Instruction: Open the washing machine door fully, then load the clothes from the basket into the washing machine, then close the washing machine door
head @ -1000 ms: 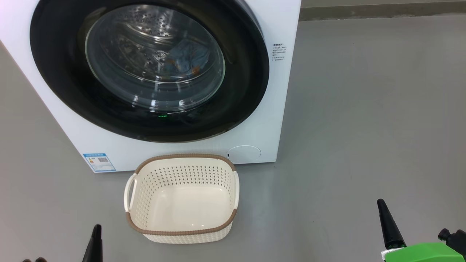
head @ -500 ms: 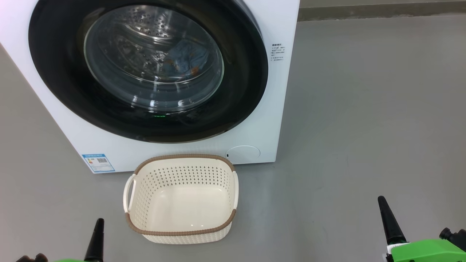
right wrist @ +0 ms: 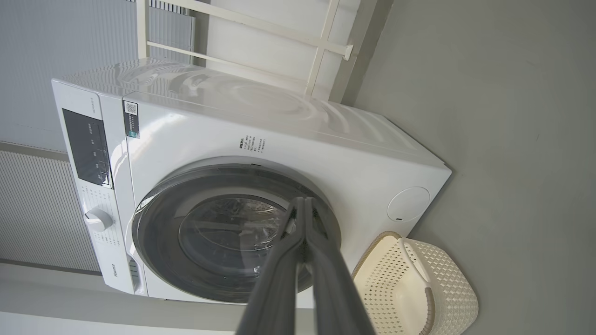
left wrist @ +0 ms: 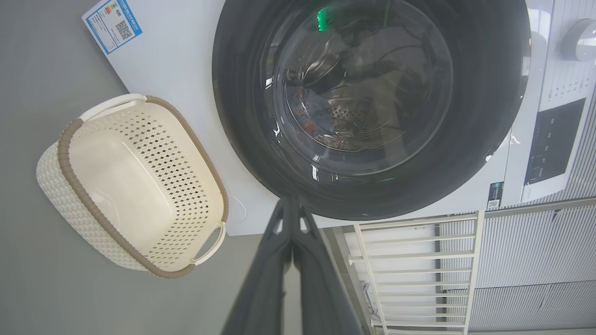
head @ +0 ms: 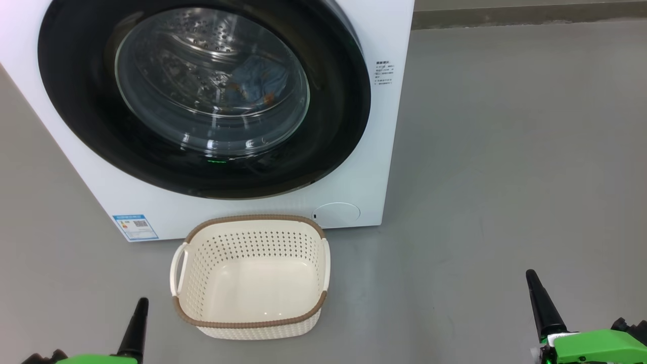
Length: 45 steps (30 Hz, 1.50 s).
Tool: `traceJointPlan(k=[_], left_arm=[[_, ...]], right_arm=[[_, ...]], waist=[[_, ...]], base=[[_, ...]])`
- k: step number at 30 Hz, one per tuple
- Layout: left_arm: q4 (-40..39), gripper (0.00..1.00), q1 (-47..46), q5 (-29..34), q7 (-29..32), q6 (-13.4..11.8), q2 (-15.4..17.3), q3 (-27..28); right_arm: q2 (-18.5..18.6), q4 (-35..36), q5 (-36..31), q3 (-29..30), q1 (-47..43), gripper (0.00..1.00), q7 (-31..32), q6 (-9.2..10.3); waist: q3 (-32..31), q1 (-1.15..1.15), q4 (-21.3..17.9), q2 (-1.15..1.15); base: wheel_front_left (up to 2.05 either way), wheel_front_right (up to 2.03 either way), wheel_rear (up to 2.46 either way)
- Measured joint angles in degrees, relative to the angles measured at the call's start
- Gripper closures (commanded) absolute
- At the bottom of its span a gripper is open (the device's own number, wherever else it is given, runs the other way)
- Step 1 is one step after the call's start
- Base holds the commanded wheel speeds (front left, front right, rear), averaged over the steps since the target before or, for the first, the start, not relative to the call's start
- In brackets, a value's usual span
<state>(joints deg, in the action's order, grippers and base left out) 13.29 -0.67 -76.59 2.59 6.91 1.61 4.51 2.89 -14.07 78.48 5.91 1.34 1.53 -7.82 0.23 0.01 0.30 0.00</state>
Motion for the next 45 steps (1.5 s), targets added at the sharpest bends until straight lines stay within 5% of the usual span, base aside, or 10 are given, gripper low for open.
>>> traceJointPlan(k=[23,45], left_arm=[[1.79,1.0,-3.0,-15.04,3.55,0.18,0.15,0.08],[1.88,1.0,-3.14,-15.1,3.55,0.18,0.18,0.09]], right_arm=[[0.05,-1.32,13.72,0.68,1.91,1.0,3.93,0.42],[0.04,-1.34,14.11,0.96,2.52,1.0,4.0,0.42]], waist=[[-0.05,0.0,-0.31,0.0],[-0.05,0.0,-0.31,0.0]], base=[[0.0,0.0,0.0],[0.0,0.0,0.0]])
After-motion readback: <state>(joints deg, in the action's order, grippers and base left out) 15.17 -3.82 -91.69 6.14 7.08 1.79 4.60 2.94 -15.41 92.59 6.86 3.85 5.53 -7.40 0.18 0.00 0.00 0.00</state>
